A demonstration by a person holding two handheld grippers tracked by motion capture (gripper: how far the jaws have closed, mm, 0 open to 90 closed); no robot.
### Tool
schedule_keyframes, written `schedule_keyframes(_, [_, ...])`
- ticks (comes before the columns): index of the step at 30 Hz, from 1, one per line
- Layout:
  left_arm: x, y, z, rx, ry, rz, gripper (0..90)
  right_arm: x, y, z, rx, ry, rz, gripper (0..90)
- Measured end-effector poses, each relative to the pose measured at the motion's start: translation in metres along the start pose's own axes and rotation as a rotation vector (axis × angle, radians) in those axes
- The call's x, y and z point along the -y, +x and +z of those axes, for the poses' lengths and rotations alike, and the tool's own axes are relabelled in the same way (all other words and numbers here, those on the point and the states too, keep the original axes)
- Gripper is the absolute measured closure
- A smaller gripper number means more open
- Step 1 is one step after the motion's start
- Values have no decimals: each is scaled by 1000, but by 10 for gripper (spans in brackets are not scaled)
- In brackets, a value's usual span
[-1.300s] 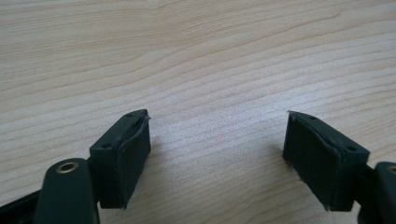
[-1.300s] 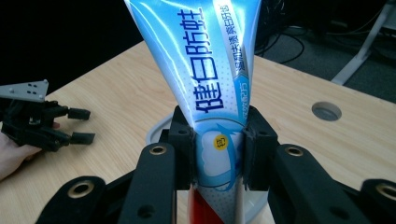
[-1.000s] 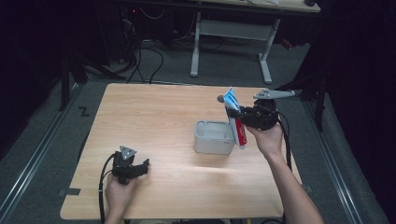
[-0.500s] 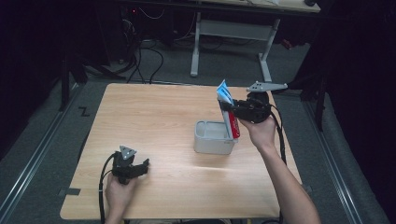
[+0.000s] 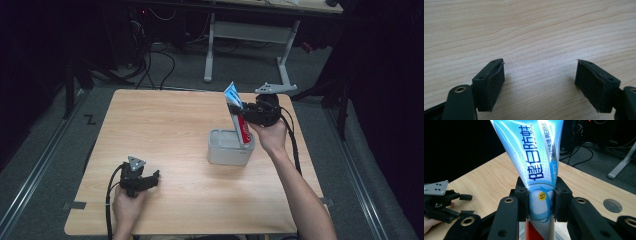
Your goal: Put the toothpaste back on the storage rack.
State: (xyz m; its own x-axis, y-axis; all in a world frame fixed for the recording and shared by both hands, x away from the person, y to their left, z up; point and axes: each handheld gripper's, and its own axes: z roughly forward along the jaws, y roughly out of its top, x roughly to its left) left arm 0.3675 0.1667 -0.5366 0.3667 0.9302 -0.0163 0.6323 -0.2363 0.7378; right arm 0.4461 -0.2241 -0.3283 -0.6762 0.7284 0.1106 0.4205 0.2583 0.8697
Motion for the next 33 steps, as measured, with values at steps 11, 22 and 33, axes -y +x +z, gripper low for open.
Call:
schedule_keyframes(11, [0, 0, 0, 3, 0, -1, 240, -1, 0, 16, 18, -3, 6, 699])
schedule_keyframes(22, [0, 1, 0, 2, -1, -2, 241, 9, 4, 35, 19, 16, -11, 696])
schedule_keyframes(33, [0, 1, 0, 3, -2, -3, 240, 18, 7, 48, 32, 54, -45, 693])
